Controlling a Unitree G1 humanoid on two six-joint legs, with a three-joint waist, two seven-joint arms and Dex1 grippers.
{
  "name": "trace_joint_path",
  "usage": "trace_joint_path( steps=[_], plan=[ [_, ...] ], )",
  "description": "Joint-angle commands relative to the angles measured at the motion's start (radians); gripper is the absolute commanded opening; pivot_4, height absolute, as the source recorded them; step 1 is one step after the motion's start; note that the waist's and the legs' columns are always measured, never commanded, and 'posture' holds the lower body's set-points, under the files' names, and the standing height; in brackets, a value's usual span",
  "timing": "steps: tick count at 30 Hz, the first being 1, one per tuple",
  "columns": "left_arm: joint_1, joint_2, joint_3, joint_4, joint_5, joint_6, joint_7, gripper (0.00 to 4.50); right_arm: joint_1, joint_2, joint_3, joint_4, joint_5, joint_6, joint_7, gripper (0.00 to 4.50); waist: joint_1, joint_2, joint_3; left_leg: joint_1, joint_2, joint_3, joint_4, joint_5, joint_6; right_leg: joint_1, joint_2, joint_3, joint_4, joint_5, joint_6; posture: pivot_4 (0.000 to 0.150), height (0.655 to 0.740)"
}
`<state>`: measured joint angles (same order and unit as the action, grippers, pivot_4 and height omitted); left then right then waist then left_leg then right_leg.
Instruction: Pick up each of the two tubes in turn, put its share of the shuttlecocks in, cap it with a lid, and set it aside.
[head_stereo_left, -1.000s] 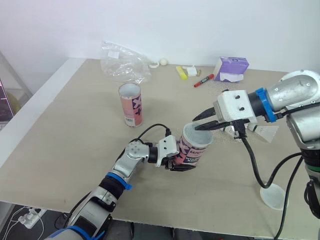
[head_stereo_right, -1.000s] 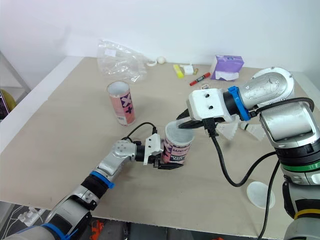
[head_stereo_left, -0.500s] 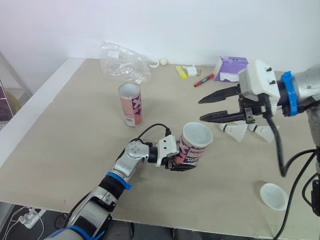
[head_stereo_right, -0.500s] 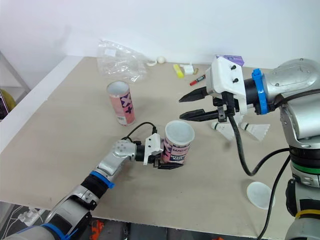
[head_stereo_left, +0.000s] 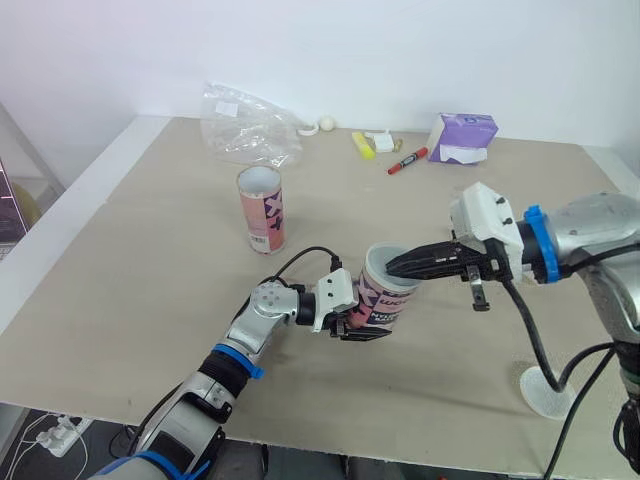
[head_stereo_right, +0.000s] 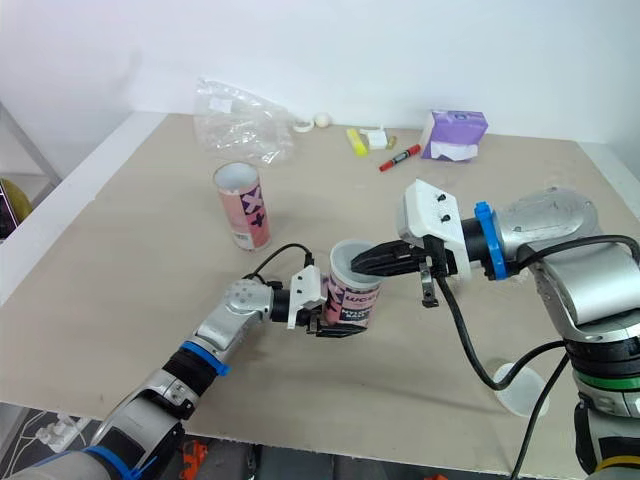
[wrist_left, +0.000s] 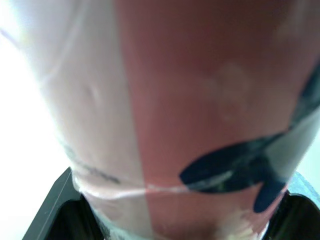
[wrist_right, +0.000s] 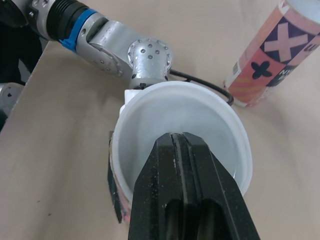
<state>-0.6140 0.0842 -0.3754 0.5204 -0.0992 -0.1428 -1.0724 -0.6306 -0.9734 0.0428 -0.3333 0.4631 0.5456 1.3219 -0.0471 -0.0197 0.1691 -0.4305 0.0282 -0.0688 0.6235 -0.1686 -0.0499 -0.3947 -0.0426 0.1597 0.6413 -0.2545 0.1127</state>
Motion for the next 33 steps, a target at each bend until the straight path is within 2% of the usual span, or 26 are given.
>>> trace_joint_path(
  steps=[1, 13, 29, 33],
  plan=[
    [0.016, 0.012, 0.014, 0.036, 0.024, 0.041, 0.038, 3.08, 0.005, 0.001, 0.027, 0.019, -0.03, -0.027, 0.0, 0.05, 0.0, 0.0, 0.0, 0.0, 0.0, 0.0, 0.0, 0.0, 0.0, 0.0, 0.0, 0.0, 0.0, 0.0, 0.0, 0.15, 0.74],
    [0.02, 0.016, 0.013, 0.038, 0.026, 0.041, 0.048, 3.08, -0.014, 0.008, 0.105, 0.042, -0.07, -0.025, 0.01, 0.05, -0.002, -0.001, -0.001, 0.003, 0.0, 0.0, 0.0, -0.001, -0.001, 0.002, 0.0, 0.0, 0.0, 0.0, 0.0, 0.15, 0.74],
    [0.021, 0.007, 0.008, 0.037, 0.029, 0.035, 0.055, 3.08, -0.063, -0.041, 0.238, -0.007, -0.144, 0.172, -0.006, 0.05, -0.002, -0.013, -0.012, 0.006, 0.0, 0.0, -0.001, -0.003, -0.005, 0.002, -0.002, 0.0, -0.001, -0.001, -0.002, 0.15, 0.74],
    [0.023, 0.004, 0.01, 0.03, 0.026, 0.037, 0.058, 3.08, -0.065, -0.035, 0.237, -0.025, -0.13, 0.194, -0.008, 0.05, -0.002, -0.013, -0.015, 0.006, 0.001, 0.001, -0.004, -0.003, -0.005, 0.003, -0.003, -0.001, -0.01, -0.001, -0.002, 0.15, 0.74]
  ],
)
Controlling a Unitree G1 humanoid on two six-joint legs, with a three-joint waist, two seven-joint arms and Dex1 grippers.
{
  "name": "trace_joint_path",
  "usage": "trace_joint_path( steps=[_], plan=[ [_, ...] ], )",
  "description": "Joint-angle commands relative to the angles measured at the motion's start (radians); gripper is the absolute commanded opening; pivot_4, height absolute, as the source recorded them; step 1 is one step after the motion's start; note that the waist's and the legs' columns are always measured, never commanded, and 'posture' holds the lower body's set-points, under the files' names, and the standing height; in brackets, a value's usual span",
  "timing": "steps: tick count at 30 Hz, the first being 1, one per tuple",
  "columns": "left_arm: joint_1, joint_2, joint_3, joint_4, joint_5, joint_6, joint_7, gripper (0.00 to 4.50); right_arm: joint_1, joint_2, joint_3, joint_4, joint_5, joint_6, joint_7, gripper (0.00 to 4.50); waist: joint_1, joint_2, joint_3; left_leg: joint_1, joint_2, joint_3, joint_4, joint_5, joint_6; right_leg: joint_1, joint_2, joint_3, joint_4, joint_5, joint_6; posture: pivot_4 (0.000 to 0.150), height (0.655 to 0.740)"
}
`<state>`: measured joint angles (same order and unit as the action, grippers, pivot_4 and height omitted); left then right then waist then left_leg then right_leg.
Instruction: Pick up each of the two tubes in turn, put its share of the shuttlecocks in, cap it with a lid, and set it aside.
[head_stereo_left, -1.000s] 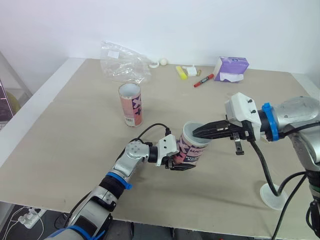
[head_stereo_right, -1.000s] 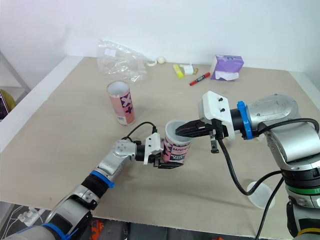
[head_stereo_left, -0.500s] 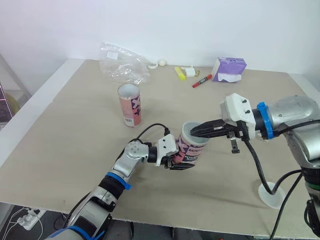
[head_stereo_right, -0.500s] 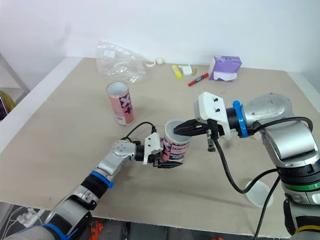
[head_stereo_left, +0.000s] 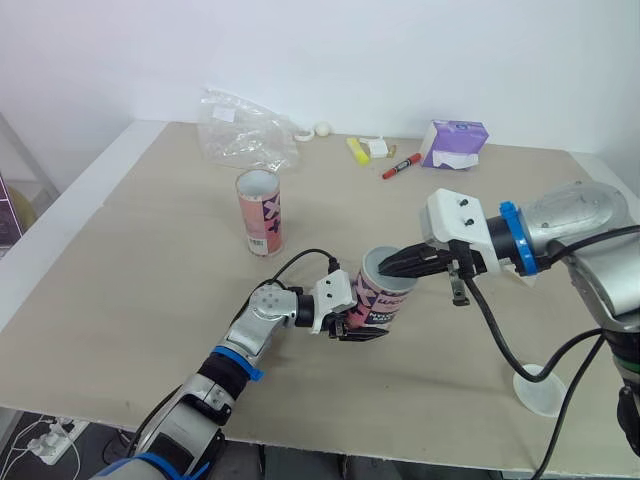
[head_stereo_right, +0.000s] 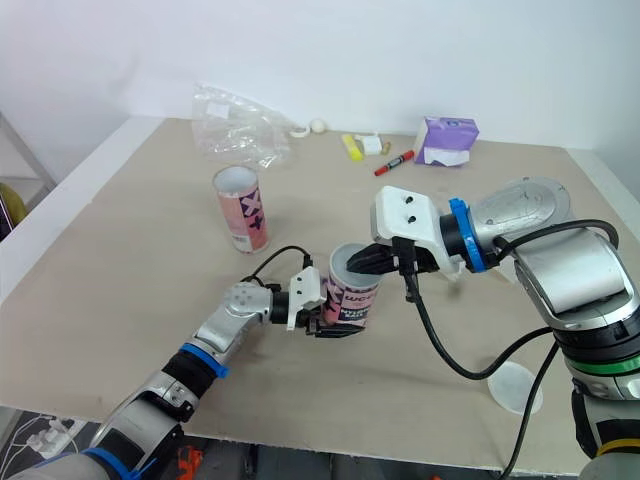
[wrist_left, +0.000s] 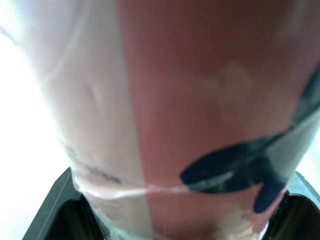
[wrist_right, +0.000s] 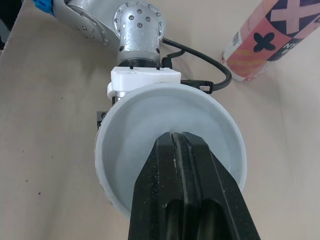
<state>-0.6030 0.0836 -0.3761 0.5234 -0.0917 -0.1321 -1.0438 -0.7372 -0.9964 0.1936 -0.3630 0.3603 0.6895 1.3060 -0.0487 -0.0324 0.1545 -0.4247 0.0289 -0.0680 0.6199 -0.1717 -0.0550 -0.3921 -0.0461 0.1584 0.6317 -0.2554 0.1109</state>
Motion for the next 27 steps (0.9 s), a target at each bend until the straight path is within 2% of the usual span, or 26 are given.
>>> trace_joint_path(
  steps=[1, 7, 12, 16, 20, 21, 22, 23, 27],
  plan=[
    [0.013, 0.005, 0.012, 0.023, 0.018, 0.028, 0.03, 3.08, 0.033, -0.002, 0.047, 0.013, 0.007, 0.065, 0.007, 0.05, 0.0, 0.0, 0.0, 0.0, 0.0, 0.0, 0.0, 0.0, 0.0, 0.0, 0.0, 0.0, 0.0, 0.0, 0.0, 0.15, 0.74],
    [0.014, 0.016, 0.018, -0.013, 0.007, 0.044, 0.02, 3.08, 0.009, -0.006, -0.221, 0.079, 0.213, 0.093, 0.042, 0.05, 0.001, 0.003, 0.004, -0.003, 0.0, 0.001, 0.0, 0.001, 0.001, -0.002, -0.001, 0.0, -0.001, 0.0, 0.0, 0.15, 0.74],
    [0.007, 0.024, 0.016, -0.057, -0.001, 0.069, 0.006, 3.08, 0.106, -0.012, -0.437, 0.103, 0.336, 0.134, 0.005, 0.05, 0.005, 0.003, 0.005, -0.014, -0.001, -0.002, -0.002, 0.003, 0.005, -0.008, 0.001, -0.001, 0.0, 0.006, 0.003, 0.15, 0.74],
    [-0.003, 0.032, 0.019, -0.123, -0.034, 0.122, -0.024, 3.08, 0.359, 0.016, -0.574, 0.027, 0.328, 0.072, -0.031, 0.05, 0.005, 0.003, 0.005, -0.015, -0.001, -0.002, -0.003, 0.003, 0.004, -0.009, 0.001, -0.002, 0.0, 0.006, 0.002, 0.15, 0.74],
    [-0.008, 0.053, 0.021, -0.183, -0.062, 0.156, -0.061, 3.08, 0.596, 0.068, -0.606, -0.056, 0.281, -0.026, -0.065, 0.05, -0.001, 0.007, 0.006, -0.015, 0.0, -0.002, -0.004, 0.003, 0.004, -0.009, 0.002, -0.002, 0.0, 0.006, 0.003, 0.15, 0.74],
    [-0.009, 0.058, 0.02, -0.194, -0.066, 0.157, -0.067, 3.69, 0.646, 0.08, -0.6, -0.071, 0.263, -0.058, -0.069, 0.0, -0.001, 0.008, 0.007, -0.015, 0.001, -0.002, -0.004, 0.003, 0.004, -0.01, 0.003, -0.002, 0.0, 0.006, 0.003, 0.15, 0.74],
    [-0.009, 0.064, 0.019, -0.205, -0.068, 0.156, -0.075, 4.1, 0.691, 0.09, -0.587, -0.077, 0.238, -0.1, -0.073, 0.64, 0.0, 0.01, 0.008, -0.015, 0.001, -0.002, -0.004, 0.003, 0.004, -0.01, 0.004, -0.002, 0.0, 0.006, 0.004, 0.15, 0.74],
    [-0.007, 0.07, 0.018, -0.215, -0.07, 0.157, -0.082, 4.45, 0.727, 0.1, -0.574, -0.08, 0.216, -0.138, -0.078, 0.91, 0.0, 0.011, 0.009, -0.015, 0.001, -0.003, -0.004, 0.003, 0.004, -0.01, 0.004, -0.002, 0.001, 0.006, 0.003, 0.15, 0.74],
    [-0.001, 0.09, 0.023, -0.25, -0.08, 0.161, -0.097, 4.5, 0.779, 0.129, -0.536, -0.072, 0.192, -0.204, -0.104, 2.69, 0.0, 0.013, 0.013, -0.015, 0.001, -0.003, -0.003, 0.003, 0.004, -0.01, 0.004, -0.002, 0.0, 0.006, 0.003, 0.15, 0.74]
  ],
)
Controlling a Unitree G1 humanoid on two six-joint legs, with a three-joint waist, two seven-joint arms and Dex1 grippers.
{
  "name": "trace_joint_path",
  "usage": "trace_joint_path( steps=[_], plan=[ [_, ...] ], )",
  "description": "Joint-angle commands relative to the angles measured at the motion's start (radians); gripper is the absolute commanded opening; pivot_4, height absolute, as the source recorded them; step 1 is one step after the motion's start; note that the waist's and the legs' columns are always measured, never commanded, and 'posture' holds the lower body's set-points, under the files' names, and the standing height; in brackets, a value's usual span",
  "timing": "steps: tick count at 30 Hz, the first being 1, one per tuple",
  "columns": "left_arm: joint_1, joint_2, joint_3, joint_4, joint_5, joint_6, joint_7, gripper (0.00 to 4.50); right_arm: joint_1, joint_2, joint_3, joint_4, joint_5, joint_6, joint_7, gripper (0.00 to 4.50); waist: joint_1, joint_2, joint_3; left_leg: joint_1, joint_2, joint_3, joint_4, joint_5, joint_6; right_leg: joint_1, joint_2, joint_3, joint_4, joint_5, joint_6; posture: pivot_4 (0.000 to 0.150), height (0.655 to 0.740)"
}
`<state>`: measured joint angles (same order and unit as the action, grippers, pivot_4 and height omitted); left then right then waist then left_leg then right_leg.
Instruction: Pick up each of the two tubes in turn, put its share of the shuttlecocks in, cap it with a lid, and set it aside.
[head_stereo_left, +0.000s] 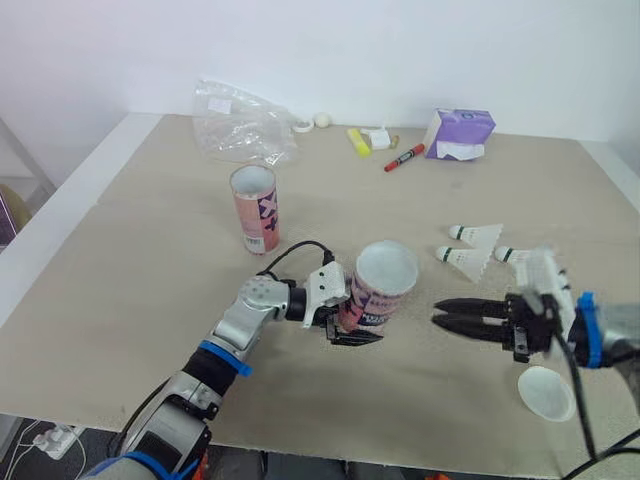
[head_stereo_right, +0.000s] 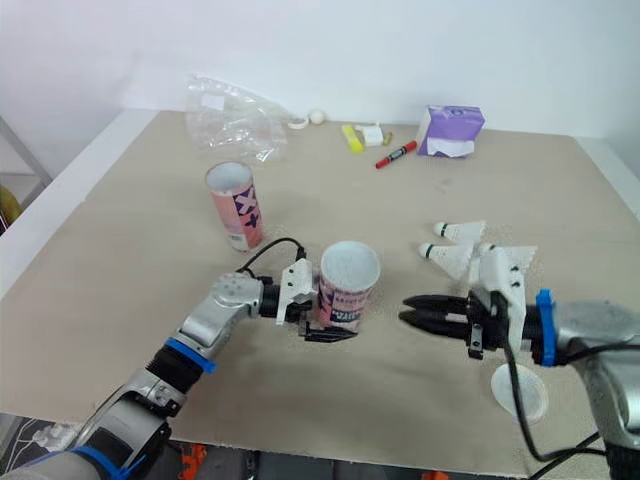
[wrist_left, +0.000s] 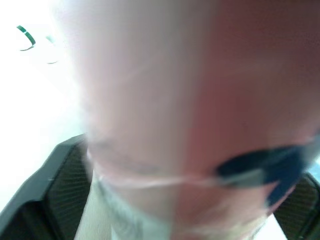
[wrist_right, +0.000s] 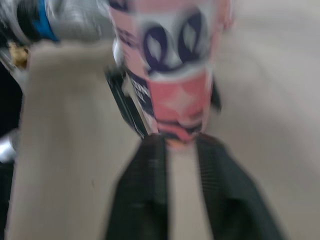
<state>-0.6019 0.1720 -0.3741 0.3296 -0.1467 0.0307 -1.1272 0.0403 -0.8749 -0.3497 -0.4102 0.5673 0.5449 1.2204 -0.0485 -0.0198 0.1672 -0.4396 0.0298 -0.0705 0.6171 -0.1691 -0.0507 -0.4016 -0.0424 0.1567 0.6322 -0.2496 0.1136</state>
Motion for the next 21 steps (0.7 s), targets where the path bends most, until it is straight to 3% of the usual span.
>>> trace_joint_path(
  steps=[1, 4, 15, 21],
  plan=[
    [-0.001, 0.007, 0.021, -0.062, -0.028, -0.002, -0.016, 4.5, 0.005, 0.012, 0.015, -0.022, -0.021, -0.072, -0.024, 3.16, 0.0, 0.0, 0.001, 0.0, 0.0, 0.0, 0.0, 0.0, 0.0, 0.0, 0.0, 0.0, 0.0, 0.0, 0.0, 0.15, 0.74],
    [0.008, 0.037, 0.032, -0.108, -0.046, 0.006, -0.032, 4.5, 0.005, 0.037, 0.075, -0.015, -0.042, -0.112, -0.043, 4.47, 0.001, -0.001, 0.002, 0.0, 0.0, 0.0, 0.0, 0.0, 0.0, 0.0, 0.0, 0.0, 0.0, 0.0, 0.0, 0.15, 0.74],
    [0.084, 0.191, 0.088, -0.291, -0.101, 0.069, -0.062, 4.5, -0.061, 0.179, 0.24, 0.07, -0.121, -0.225, -0.152, 4.47, 0.002, -0.001, 0.003, 0.0, 0.001, 0.0, -0.001, 0.0, 0.0, 0.001, 0.001, 0.0, 0.0, -0.001, -0.001, 0.15, 0.74],
    [0.163, 0.274, 0.158, -0.426, -0.203, 0.155, -0.072, 4.5, -0.078, 0.276, 0.291, 0.127, -0.137, -0.282, -0.202, 4.47, 0.001, -0.001, 0.003, 0.0, 0.002, 0.0, -0.001, 0.0, 0.0, 0.001, 0.001, 0.0, 0.0, 0.0, -0.001, 0.15, 0.74]
  ],
)
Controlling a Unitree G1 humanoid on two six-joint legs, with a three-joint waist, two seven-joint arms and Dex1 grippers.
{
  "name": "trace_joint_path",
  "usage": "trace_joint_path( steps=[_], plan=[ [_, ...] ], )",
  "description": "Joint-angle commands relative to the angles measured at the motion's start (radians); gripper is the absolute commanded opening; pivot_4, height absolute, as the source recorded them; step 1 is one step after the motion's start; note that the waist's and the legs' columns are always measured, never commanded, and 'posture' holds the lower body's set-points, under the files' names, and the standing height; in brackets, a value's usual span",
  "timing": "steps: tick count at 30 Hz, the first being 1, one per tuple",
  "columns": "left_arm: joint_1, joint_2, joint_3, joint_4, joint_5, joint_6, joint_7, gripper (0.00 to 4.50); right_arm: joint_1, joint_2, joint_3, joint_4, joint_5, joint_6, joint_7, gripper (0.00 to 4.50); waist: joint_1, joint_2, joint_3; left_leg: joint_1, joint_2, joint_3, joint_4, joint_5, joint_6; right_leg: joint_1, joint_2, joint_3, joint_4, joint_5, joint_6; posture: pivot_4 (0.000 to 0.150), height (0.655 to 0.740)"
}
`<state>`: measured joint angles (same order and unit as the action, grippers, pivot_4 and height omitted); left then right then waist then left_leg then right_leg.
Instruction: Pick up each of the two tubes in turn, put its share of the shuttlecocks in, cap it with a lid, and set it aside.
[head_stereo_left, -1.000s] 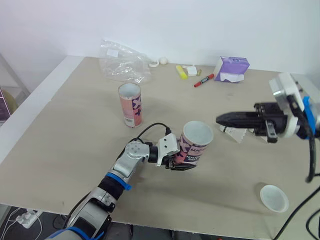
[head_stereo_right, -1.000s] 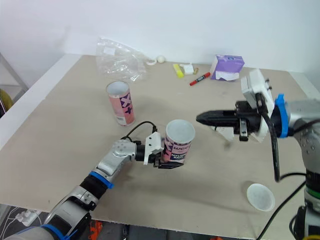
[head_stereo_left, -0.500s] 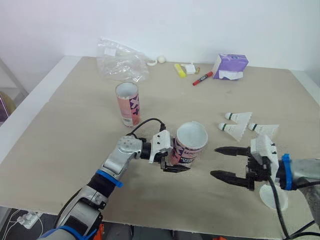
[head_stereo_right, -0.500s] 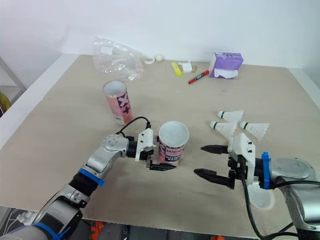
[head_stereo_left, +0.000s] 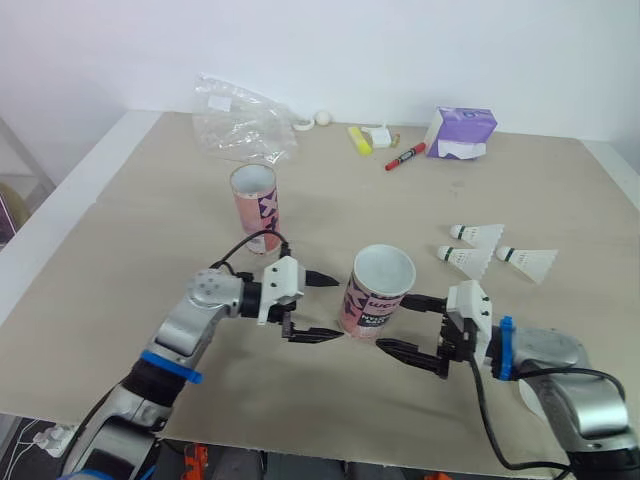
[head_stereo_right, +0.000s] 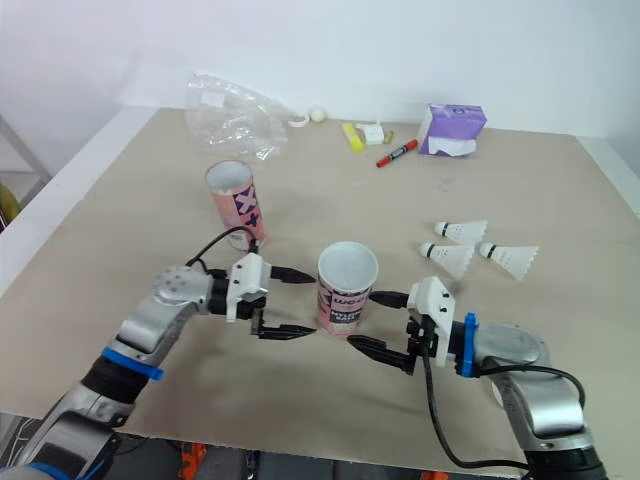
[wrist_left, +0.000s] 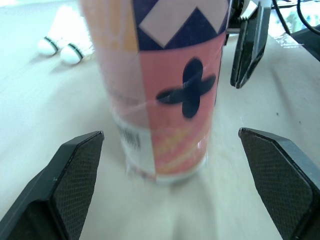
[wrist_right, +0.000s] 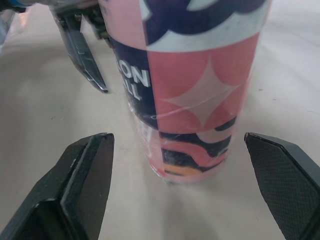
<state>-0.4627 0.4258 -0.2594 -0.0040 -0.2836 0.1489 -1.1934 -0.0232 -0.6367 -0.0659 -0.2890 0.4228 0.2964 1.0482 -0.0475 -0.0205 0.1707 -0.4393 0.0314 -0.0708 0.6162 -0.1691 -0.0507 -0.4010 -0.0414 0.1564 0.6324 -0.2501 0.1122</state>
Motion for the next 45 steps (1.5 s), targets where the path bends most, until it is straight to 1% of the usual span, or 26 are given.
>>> trace_joint_path(
  steps=[1, 11, 28, 45],
  plan=[
    [0.036, 0.03, 0.05, -0.107, -0.081, 0.051, -0.008, 4.5, -0.02, 0.058, 0.007, 0.01, 0.019, -0.03, -0.046, 4.47, 0.0, 0.0, 0.0, 0.0, 0.0, 0.0, 0.0, 0.0, 0.0, 0.0, 0.0, 0.0, 0.0, 0.0, 0.0, 0.15, 0.74],
    [0.089, 0.072, 0.046, -0.165, -0.097, 0.071, -0.005, 4.5, -0.035, 0.113, 0.089, 0.042, -0.029, -0.101, -0.058, 4.47, 0.0, 0.0, 0.0, 0.001, 0.0, 0.0, 0.001, 0.0, 0.0, 0.001, 0.0, 0.0, 0.001, 0.0, -0.001, 0.15, 0.74],
    [0.139, 0.111, 0.051, -0.198, -0.092, 0.068, 0.001, 4.5, -0.128, 0.174, 0.189, 0.157, -0.094, -0.188, -0.064, 4.47, 0.0, 0.0, 0.0, 0.002, 0.001, 0.0, 0.001, 0.0, 0.0, 0.0, 0.001, 0.0, 0.003, 0.0, -0.001, 0.15, 0.74],
    [0.131, 0.098, 0.034, -0.192, -0.078, 0.067, 0.025, 4.5, -0.219, 0.234, 0.226, 0.201, -0.086, -0.177, -0.059, 4.47, -0.001, 0.0, 0.0, 0.003, 0.001, 0.0, 0.002, 0.001, 0.0, 0.0, 0.002, 0.0, 0.008, 0.001, -0.001, 0.15, 0.74]
  ],
)
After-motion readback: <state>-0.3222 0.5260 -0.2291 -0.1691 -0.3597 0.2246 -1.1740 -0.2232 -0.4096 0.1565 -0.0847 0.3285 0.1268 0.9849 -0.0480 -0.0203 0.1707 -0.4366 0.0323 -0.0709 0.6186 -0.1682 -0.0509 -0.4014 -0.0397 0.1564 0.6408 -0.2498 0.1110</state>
